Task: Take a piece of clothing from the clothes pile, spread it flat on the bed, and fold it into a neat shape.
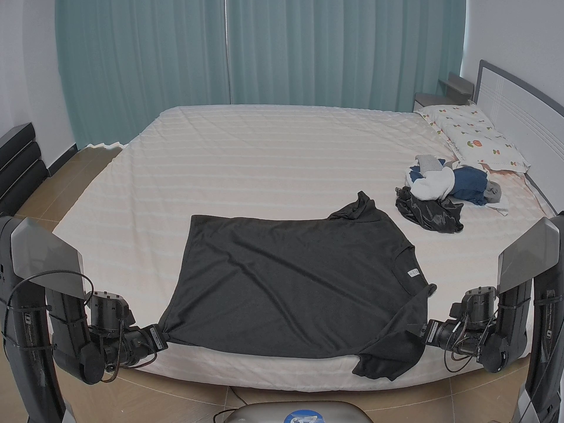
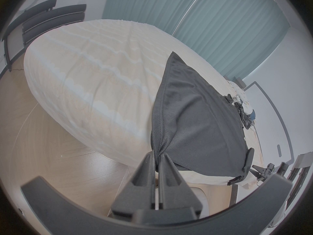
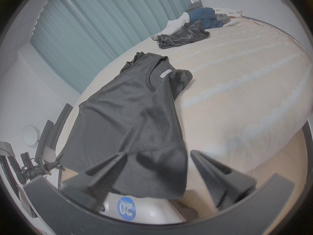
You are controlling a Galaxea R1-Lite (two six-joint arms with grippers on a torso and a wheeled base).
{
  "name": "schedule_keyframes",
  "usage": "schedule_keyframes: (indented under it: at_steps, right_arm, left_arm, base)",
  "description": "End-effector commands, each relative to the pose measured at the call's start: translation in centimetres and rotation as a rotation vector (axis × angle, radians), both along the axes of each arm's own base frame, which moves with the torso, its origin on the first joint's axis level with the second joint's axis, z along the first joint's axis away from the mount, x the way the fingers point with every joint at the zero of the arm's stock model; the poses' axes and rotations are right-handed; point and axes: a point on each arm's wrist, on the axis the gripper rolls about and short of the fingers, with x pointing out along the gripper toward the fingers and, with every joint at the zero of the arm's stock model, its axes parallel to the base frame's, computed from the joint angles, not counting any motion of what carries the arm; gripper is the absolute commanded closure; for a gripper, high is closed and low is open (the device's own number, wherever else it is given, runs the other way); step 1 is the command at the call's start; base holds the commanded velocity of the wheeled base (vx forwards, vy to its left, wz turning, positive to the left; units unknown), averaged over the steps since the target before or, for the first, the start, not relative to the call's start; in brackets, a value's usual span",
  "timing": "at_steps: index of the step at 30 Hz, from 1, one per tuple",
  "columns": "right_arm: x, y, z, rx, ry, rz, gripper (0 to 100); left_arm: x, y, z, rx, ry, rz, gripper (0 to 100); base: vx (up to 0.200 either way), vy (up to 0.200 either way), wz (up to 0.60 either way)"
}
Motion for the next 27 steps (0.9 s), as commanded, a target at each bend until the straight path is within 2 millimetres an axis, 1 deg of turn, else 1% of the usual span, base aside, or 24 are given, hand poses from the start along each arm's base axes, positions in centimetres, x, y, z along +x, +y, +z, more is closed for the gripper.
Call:
schedule_keyframes:
  at_steps: [1, 6, 7, 9, 17, 18, 22, 24, 27]
  right_arm:
    - [1.3, 0.1, -0.6, 0.005, -0.025, 0.000, 100]
    - [2.9, -0.3, 0.1, 0.007, -0.099, -0.019, 100]
    - [2.9, -0.4, 0.1, 0.008, -0.102, -0.020, 100]
    - [3.5, -0.6, 0.5, 0.014, -0.130, -0.025, 100]
    - [5.1, -0.3, 0.8, 0.039, -0.189, 0.011, 100]
    - [5.5, -0.3, 0.7, 0.039, -0.195, 0.010, 0]
    - [6.3, -0.3, 0.2, 0.040, -0.216, 0.005, 0]
    - [6.2, -0.4, 0.3, 0.040, -0.215, 0.002, 0]
    - [5.6, -1.0, 1.0, 0.038, -0.203, -0.011, 0]
  left_arm:
    - [0.1, 0.0, 0.2, -0.002, -0.011, 0.003, 100]
    - [0.2, 0.1, 0.3, -0.011, -0.014, 0.014, 100]
    - [0.2, 0.1, 0.3, -0.012, -0.014, 0.015, 100]
    - [0.5, 0.1, 0.6, -0.031, -0.032, 0.031, 100]
    - [0.9, -0.1, 0.8, -0.072, -0.038, 0.063, 100]
    - [1.1, 0.0, 0.7, -0.079, -0.043, 0.071, 100]
    - [1.6, -0.1, 0.8, -0.116, -0.049, 0.101, 100]
    - [1.6, -0.1, 0.8, -0.118, -0.048, 0.103, 100]
    - [1.8, 0.0, 0.6, -0.119, -0.045, 0.107, 100]
  base:
    - [0.000, 0.000, 0.00]
    - [0.000, 0.000, 0.00]
    - [0.000, 0.000, 0.00]
    - [0.000, 0.000, 0.00]
    - [0.000, 0.000, 0.00]
    - [0.000, 0.000, 0.00]
    - [0.000, 0.000, 0.00]
    - [0.000, 0.000, 0.00]
    - [0.000, 0.000, 0.00]
